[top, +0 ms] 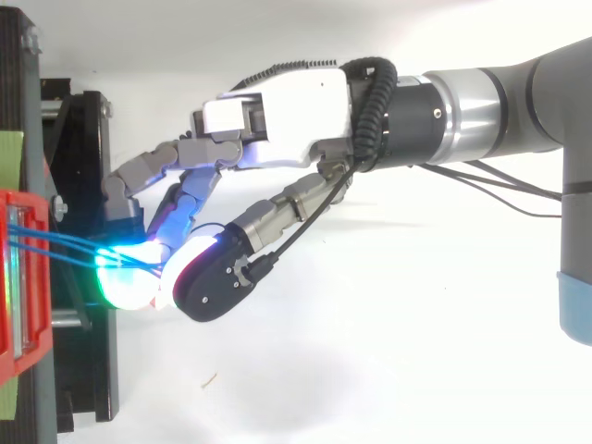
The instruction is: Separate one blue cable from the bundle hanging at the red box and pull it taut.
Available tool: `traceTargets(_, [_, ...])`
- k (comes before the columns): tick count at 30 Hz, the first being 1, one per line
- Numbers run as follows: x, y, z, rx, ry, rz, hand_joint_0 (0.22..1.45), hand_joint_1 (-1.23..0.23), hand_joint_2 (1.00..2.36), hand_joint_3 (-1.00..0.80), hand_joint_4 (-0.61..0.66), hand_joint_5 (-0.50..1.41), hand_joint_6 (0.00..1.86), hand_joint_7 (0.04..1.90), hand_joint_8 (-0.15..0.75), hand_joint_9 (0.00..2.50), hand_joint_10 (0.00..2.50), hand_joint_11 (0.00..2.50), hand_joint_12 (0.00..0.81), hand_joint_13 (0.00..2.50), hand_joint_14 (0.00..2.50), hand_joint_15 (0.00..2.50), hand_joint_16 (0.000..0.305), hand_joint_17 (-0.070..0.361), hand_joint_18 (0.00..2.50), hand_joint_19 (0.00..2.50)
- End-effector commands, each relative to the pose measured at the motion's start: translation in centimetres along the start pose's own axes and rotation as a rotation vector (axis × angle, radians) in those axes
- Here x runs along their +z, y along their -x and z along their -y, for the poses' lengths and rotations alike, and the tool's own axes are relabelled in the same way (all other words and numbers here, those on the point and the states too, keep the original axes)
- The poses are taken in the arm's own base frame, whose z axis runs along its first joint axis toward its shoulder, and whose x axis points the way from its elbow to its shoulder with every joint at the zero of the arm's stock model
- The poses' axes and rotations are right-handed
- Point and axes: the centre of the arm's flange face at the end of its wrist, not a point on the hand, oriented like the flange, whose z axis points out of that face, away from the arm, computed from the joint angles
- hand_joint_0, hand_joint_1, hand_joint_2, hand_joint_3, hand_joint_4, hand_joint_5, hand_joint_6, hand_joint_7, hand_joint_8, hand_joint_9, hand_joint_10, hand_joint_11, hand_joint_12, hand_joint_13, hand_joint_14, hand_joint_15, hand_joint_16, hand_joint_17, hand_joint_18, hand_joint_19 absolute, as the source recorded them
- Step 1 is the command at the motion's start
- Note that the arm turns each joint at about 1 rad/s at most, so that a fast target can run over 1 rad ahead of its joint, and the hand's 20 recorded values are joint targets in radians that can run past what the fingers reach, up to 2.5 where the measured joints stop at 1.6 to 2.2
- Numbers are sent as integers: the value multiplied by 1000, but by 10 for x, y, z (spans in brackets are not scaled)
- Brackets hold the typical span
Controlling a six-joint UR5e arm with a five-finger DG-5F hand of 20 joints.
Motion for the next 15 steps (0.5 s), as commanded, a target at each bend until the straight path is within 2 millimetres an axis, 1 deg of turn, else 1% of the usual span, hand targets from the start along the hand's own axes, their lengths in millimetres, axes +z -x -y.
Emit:
traceTargets(1, [1, 2, -7, -27, 5, 3, 680, -612, 1012, -282, 196, -121, 562, 1213, 290, 895, 12, 473, 316, 824, 11, 319, 30, 66, 696, 350])
traceTargets(5, [1, 4, -10, -39, 4, 4, 658, -598, 1011, -331, 197, -125, 576, 1207, 293, 889, 12, 474, 314, 823, 12, 329, 30, 66, 695, 358])
traceTargets(7, [0, 5, -10, -41, 2, 5, 615, -540, 1007, -403, 195, -128, 584, 1193, 293, 882, 12, 472, 316, 821, 11, 327, 30, 66, 696, 366])
traceTargets(9, [0, 5, -10, -41, 2, 5, 609, -507, 1006, -422, 195, -132, 604, 1151, 292, 884, 15, 484, 316, 822, 11, 329, 30, 67, 696, 365])
traceTargets(13, [0, 5, -10, -42, 2, 8, 618, -474, 1006, -409, 196, -136, 645, 1100, 297, 899, 14, 485, 314, 825, 11, 327, 29, 66, 696, 373])
traceTargets(15, [0, 5, -10, -42, 2, 8, 638, -496, 1009, -385, 195, -138, 661, 1080, 297, 906, 14, 486, 316, 833, 12, 335, 29, 66, 706, 371])
